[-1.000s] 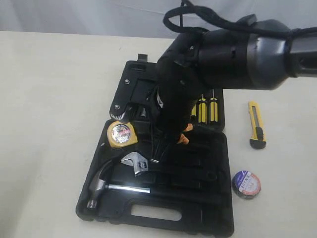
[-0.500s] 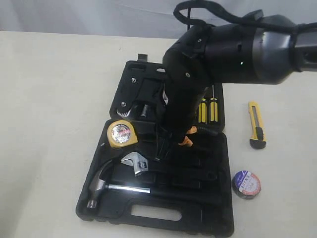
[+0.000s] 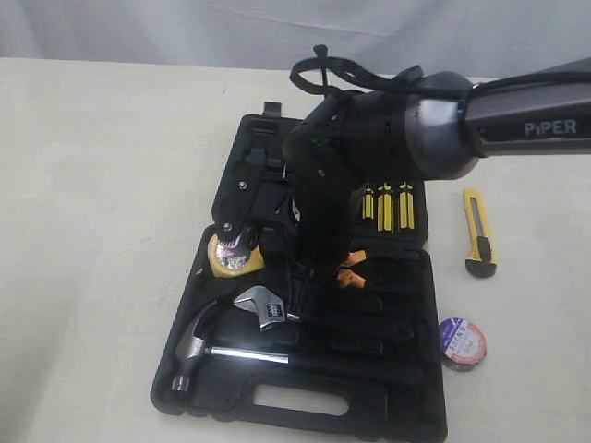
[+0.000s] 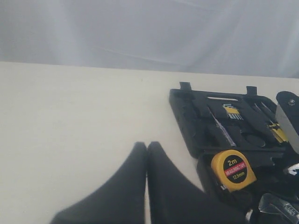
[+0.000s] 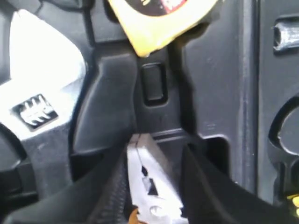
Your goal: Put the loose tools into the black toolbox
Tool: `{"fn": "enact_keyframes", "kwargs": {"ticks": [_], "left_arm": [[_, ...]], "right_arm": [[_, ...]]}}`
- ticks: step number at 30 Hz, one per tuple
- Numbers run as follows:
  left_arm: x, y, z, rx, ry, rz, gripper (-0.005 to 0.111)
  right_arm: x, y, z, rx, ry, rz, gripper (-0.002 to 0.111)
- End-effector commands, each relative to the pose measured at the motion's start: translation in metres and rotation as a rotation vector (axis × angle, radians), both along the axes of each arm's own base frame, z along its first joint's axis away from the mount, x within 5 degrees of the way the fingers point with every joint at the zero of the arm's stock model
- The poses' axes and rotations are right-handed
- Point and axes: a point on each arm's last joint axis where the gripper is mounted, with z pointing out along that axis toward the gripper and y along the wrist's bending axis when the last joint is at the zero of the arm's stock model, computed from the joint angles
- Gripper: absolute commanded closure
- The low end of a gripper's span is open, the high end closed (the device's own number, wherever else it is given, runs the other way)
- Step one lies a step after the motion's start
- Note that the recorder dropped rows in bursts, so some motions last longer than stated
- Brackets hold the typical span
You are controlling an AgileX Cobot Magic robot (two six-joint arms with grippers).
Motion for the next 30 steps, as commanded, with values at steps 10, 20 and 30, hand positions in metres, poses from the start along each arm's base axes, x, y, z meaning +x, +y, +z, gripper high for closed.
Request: {"fn": "enact_keyframes", "kwargs": {"ticks": [10, 20, 30], "left_arm": [[0.000, 0.000, 0.001, -0.007, 0.004, -0.005, 0.107], [0.000, 0.000, 0.001, -0.007, 0.004, -0.005, 0.107], [0.000, 0.000, 0.001, -0.007, 0.004, -0.005, 0.107]], "right_arm": [[0.002, -0.001, -0.015, 0.006, 0.013, -0.046, 0.092], [0.003, 0.000, -0.013, 0.025, -0.005, -0.083, 0.041], [0.006, -0.011, 0.040, 0.039, -0.188, -0.139, 0.059]]}}
